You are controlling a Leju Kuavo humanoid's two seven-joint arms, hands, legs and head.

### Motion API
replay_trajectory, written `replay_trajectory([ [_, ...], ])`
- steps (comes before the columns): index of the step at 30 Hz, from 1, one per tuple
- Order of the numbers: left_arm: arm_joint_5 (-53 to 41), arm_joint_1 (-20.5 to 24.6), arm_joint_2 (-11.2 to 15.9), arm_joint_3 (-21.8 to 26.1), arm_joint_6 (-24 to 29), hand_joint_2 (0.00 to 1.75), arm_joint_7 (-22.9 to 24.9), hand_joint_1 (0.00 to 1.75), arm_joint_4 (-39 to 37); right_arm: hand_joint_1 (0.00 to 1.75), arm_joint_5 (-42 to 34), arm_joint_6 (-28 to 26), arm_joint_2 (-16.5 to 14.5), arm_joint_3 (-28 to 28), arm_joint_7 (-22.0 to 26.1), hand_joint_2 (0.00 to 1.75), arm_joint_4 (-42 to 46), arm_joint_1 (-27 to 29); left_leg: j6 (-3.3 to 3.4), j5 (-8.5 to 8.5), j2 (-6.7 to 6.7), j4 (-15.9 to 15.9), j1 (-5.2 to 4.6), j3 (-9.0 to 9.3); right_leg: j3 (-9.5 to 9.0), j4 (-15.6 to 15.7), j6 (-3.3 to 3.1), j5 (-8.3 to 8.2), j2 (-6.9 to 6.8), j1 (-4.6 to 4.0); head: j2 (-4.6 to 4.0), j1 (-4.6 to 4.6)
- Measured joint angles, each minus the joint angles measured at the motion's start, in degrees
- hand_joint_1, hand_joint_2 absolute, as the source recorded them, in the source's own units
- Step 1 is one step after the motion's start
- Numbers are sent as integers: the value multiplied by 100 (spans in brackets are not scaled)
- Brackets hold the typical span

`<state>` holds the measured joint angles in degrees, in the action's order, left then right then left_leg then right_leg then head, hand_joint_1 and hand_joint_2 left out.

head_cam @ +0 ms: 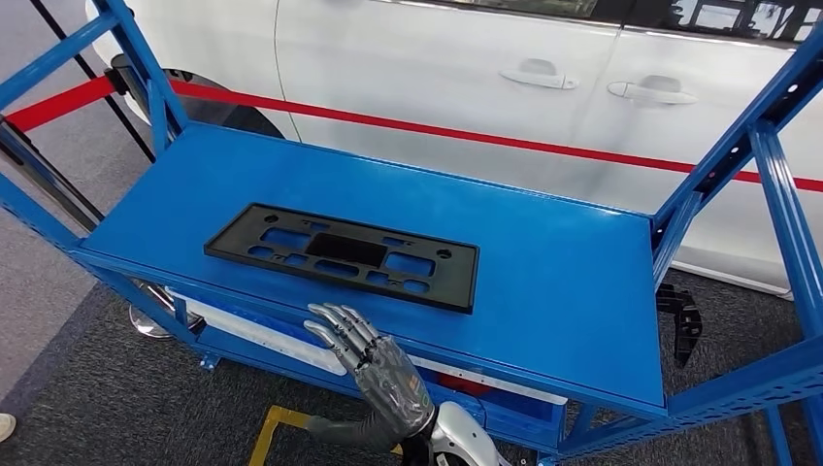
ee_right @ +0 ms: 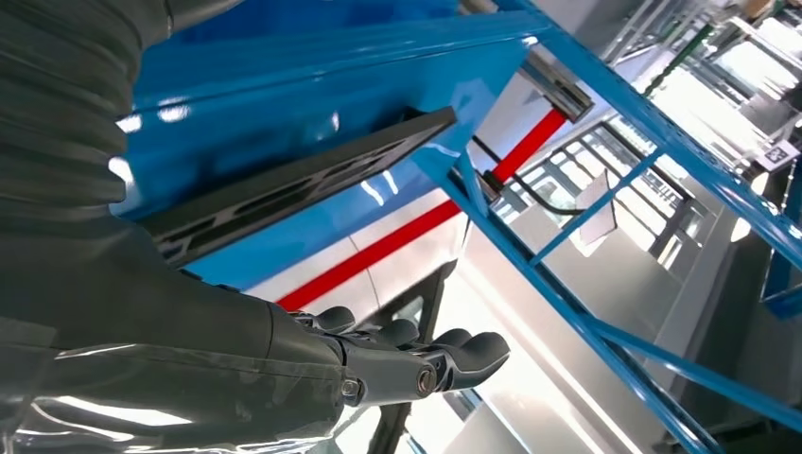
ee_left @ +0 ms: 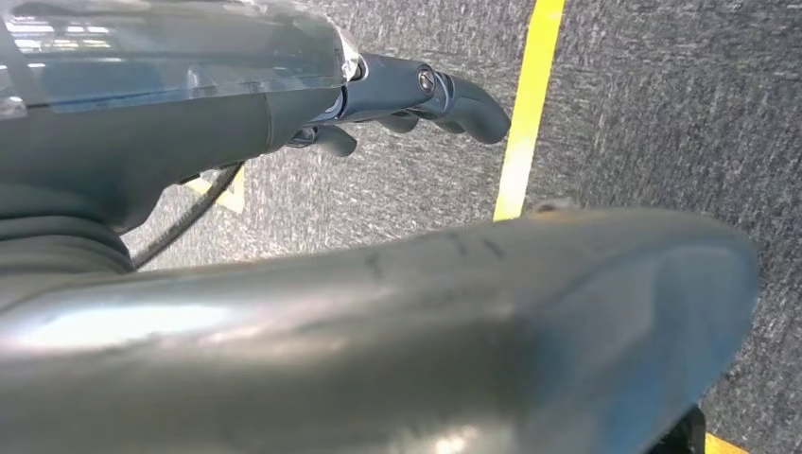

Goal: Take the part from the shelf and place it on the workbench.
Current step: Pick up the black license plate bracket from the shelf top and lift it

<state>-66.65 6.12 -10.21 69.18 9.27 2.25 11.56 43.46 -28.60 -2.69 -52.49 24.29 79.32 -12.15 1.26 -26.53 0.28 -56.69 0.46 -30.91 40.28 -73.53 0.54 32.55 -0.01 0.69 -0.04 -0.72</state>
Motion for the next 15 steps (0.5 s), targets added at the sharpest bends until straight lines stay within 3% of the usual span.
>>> replay_trajectory([
  [3,-20,8,-12,0,0,0,-1,0,-1,0,-163,33,-140,-84,65,175,-68,-158,-43,-27,-7,-40,-15,-4,-510,1057,-78,-510,1,-19,0,-1],
  [5,-38,15,-19,-1,-2,0,-6,0,-2,0,-240,92,-248,-145,83,175,-118,-271,-98,-35,-6,-62,-32,-35,-664,1424,-121,-583,3,-42,0,-3],
  [7,-57,18,-20,-3,-10,0,-20,0,-2,0,-311,181,-363,-199,71,175,-201,-367,-166,-35,-3,-60,-31,-53,-661,1461,-157,-584,12,-45,0,-6],
  [9,-70,22,-20,-11,-19,0,-32,0,-1,0,-362,259,-509,-259,56,175,-307,-471,-239,-144,-4,-184,-17,-100,-679,1511,-212,-609,12,-22,-1,-9],
  [10,-78,25,-20,-16,-22,0,-34,0,-1,0,-384,296,-583,-290,52,175,-366,-526,-273,-282,-6,-401,-7,-193,-689,1532,-237,-619,6,-7,0,-11],
  [13,-107,16,-20,-26,-28,0,-25,0,-2,0,-467,460,-743,-360,3,175,-595,-675,-348,-759,-6,-1482,25,-696,-691,1532,-262,-619,-9,-5,0,-13],
  [14,-114,10,-20,-28,-32,0,-20,0,-2,0,-490,526,-788,-381,-22,175,-691,-719,-364,-770,-6,-1660,34,-789,-690,1526,-263,-617,-9,-5,0,-12],
  [15,-122,6,-20,-32,-36,0,-12,0,-2,0,-503,579,-836,-400,-46,175,-791,-765,-374,-665,-5,-1609,43,-775,-691,1518,-262,-615,-4,-4,-1,-13],
])
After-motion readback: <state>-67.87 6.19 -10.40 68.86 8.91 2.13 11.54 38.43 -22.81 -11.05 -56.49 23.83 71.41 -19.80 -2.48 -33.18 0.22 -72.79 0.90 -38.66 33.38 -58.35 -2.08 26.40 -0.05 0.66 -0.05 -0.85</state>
